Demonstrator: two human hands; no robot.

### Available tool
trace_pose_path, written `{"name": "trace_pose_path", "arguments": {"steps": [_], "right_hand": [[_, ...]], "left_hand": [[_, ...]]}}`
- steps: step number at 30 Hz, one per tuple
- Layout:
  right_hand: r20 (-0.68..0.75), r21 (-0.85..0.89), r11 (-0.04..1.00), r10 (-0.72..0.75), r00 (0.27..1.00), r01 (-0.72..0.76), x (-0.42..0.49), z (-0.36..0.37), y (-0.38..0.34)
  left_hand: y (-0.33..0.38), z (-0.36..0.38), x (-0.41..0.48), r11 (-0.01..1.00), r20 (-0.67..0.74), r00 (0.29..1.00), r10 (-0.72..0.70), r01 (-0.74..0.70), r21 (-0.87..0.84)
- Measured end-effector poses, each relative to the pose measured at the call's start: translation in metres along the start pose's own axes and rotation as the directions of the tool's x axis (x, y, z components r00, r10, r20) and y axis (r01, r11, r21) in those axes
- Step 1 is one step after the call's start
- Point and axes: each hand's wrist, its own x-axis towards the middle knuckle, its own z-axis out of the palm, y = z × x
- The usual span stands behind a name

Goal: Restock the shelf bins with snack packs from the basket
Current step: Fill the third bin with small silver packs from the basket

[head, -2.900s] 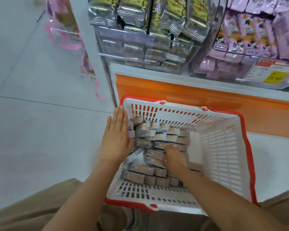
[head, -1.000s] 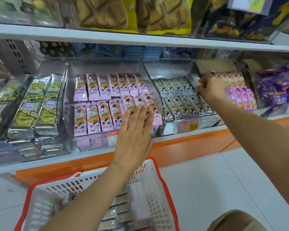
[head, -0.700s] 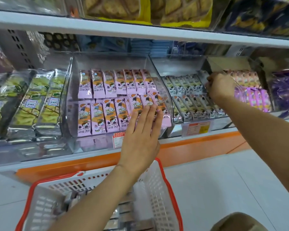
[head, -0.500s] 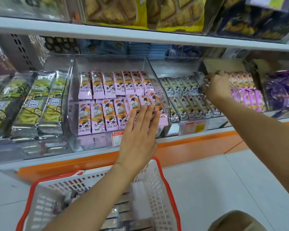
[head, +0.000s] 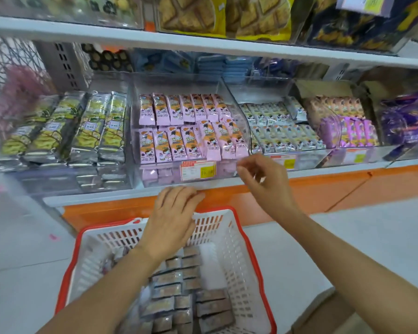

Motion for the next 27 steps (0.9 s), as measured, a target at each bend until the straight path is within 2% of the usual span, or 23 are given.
{"name": "trace_pose_path", "arguments": {"steps": [2, 4, 8, 11, 14, 18, 22, 25, 27], "right_hand": [[0.115, 0.029, 0.999, 0.013, 0.993, -0.017, -0.029, 0.029, 0.002], [0.228, 0.011, 0.999, 0.048, 0.972, -0.052, -0.055, 0.060, 0.012], [0.423, -0.090, 0.986, 0.163, 0.892, -0.137, -0.099, 0.117, 0.037], [0.538, -0.203, 0.971, 0.221, 0.814, -0.129, -0.117, 0.146, 0.051], [0.596, -0.288, 0.947, 0.293, 0.748, -0.142, -0.127, 0.172, 0.068], [0.633, -0.379, 0.909, 0.392, 0.668, -0.173, -0.137, 0.209, 0.095], [0.660, -0.431, 0.878, 0.464, 0.590, -0.208, -0.146, 0.242, 0.114], [0.675, -0.456, 0.865, 0.490, 0.552, -0.211, -0.148, 0.262, 0.124], [0.663, -0.476, 0.855, 0.502, 0.555, -0.205, -0.149, 0.274, 0.129]], "left_hand": [[-0.016, 0.006, -0.031, 1.000, 0.117, 0.993, -0.028, 0.028, -0.002], [-0.032, 0.015, -0.058, 0.993, 0.230, 0.966, -0.117, 0.112, 0.037], [-0.062, 0.031, -0.097, 0.934, 0.393, 0.847, -0.357, 0.315, 0.169], [-0.076, 0.043, -0.114, 0.902, 0.484, 0.761, -0.431, 0.364, 0.231], [-0.087, 0.058, -0.127, 0.894, 0.497, 0.745, -0.446, 0.400, 0.202], [-0.089, 0.075, -0.140, 0.903, 0.458, 0.780, -0.428, 0.395, 0.170], [-0.087, 0.087, -0.150, 0.894, 0.459, 0.770, -0.443, 0.418, 0.161], [-0.087, 0.092, -0.152, 0.886, 0.472, 0.755, -0.455, 0.435, 0.158], [-0.087, 0.094, -0.151, 0.889, 0.454, 0.768, -0.452, 0.432, 0.155]]}}
